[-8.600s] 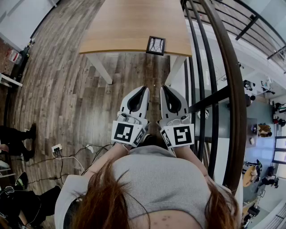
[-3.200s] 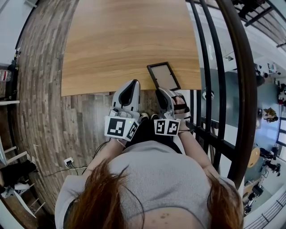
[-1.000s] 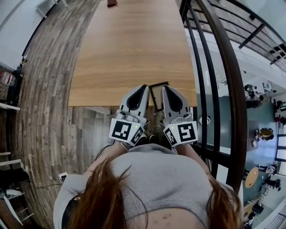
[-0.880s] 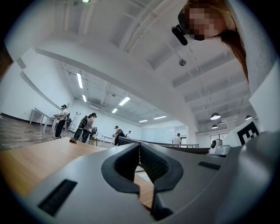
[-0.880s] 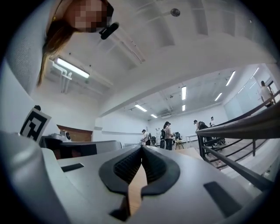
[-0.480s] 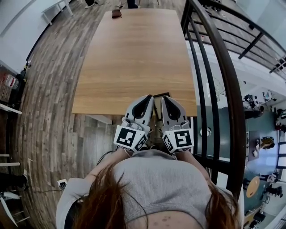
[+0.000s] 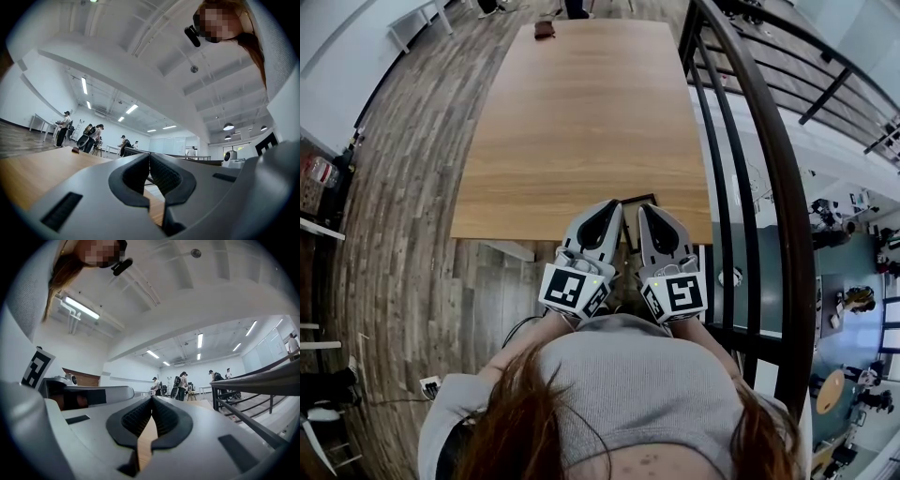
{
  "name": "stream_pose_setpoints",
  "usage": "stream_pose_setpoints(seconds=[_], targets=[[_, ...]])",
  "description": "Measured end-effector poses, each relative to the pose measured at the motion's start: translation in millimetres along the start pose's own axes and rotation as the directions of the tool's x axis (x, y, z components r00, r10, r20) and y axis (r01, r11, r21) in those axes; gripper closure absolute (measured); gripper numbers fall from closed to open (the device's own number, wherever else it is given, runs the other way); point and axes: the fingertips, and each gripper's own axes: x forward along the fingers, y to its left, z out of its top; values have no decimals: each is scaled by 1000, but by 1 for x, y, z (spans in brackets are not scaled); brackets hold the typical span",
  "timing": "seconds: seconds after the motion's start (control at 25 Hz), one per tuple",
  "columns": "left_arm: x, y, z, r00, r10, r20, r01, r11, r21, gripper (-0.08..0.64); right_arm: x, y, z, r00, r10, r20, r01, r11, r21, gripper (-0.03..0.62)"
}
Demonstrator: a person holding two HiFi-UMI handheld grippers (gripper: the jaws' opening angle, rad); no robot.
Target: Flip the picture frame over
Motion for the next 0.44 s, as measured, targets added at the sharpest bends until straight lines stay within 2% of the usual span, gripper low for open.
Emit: stream_pose_setpoints(seconds=[0.44], targets=[[-1,1,0,1000,9,-1,-9,1000,-5,554,1,1,-4,1000,0,0,0,1000,3,575]])
